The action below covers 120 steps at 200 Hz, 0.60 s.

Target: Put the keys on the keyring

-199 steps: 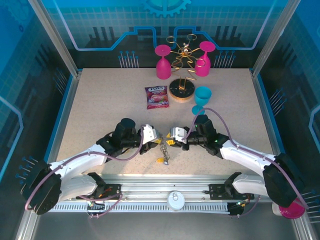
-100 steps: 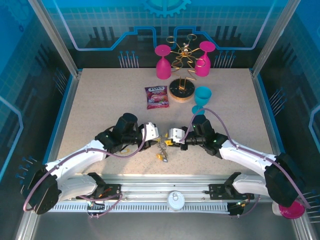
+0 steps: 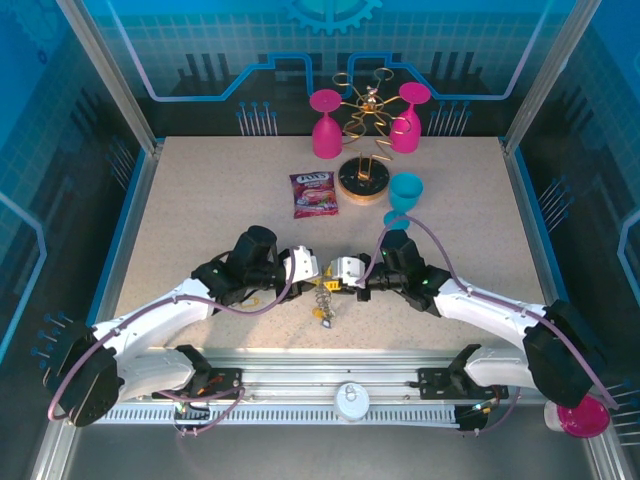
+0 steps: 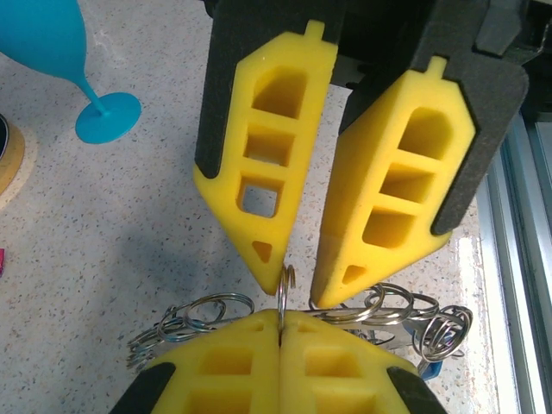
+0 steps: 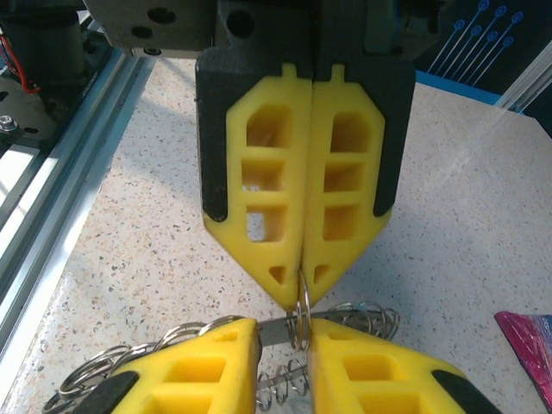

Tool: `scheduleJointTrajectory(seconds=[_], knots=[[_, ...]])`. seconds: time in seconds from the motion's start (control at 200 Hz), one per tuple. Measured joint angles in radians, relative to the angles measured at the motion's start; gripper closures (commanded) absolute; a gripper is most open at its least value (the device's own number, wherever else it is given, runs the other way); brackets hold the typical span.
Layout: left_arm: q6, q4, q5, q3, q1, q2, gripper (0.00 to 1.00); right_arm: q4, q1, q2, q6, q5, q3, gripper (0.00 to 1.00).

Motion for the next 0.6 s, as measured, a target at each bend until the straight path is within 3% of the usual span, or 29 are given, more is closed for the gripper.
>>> scheduleJointTrajectory(seconds=[0.17,0.275,0.345,0.405,0.6], knots=[[0.001,-0.009,0.004,0.0,0.0,0.0,1.0,0.007,0.0,0.007,0.012,-0.001,0.002,1.0],[0.001,-0.011,0.005,0.0,0.0,0.0,1.0,0.005,0.0,0.008,0.013,-0.005,0.003,1.0],[0.0,-0.011,0.005,0.0,0.0,0.0,0.86,0.005,0.0,0.008,0.013,-0.008,0.003,1.0],[-0.005,-0.005,0.005,-0.001,0.0,-0.002,0.83,0.005,0.0,0.008,0.014,-0.018,0.003,1.0],[-0.029,0.055,0.004,-0.05,0.0,-0.032,0.81,0.015,-0.002,0.008,0.032,-0.058,0.003,1.0]])
